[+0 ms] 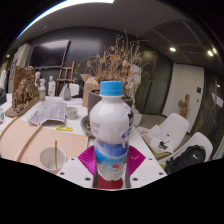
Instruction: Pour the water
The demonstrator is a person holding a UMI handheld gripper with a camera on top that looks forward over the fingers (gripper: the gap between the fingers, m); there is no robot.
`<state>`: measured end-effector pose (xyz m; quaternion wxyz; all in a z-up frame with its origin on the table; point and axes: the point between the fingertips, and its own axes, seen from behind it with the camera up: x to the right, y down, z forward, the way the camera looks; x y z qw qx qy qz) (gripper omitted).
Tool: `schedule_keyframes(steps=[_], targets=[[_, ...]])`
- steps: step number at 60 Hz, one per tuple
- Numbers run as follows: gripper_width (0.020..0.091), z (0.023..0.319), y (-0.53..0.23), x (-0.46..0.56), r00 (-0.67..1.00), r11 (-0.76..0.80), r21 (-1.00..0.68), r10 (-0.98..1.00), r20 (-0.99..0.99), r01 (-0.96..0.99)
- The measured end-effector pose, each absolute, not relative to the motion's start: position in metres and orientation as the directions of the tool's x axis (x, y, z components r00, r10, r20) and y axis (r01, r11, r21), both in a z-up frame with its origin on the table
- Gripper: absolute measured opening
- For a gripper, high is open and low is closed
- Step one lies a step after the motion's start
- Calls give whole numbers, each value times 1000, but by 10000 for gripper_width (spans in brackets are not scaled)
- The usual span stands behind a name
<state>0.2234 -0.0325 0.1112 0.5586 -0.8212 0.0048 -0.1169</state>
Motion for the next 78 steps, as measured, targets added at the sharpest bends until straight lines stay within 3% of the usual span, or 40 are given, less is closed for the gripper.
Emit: schedule_keyframes(steps=[15, 26, 28, 32, 34, 44, 64, 78], targets=[[378, 40, -41, 230, 986, -431, -902, -155, 61, -12], [511, 43, -44, 234, 985, -375, -924, -171, -13, -78], [559, 41, -47, 235, 984, -392, -915, -177, -24, -93], [804, 41, -54, 235, 980, -411, -903, -195, -46, -124], [870, 46, -58, 235, 977, -416, -900, -207, -50, -134], [855, 85, -106, 221, 966, -480, -866, -259, -13, -140], [856, 190, -249, 127, 959, -560, -825, -266, 95, -74], [856, 214, -297, 85, 960, -555, -831, -244, 135, -24]])
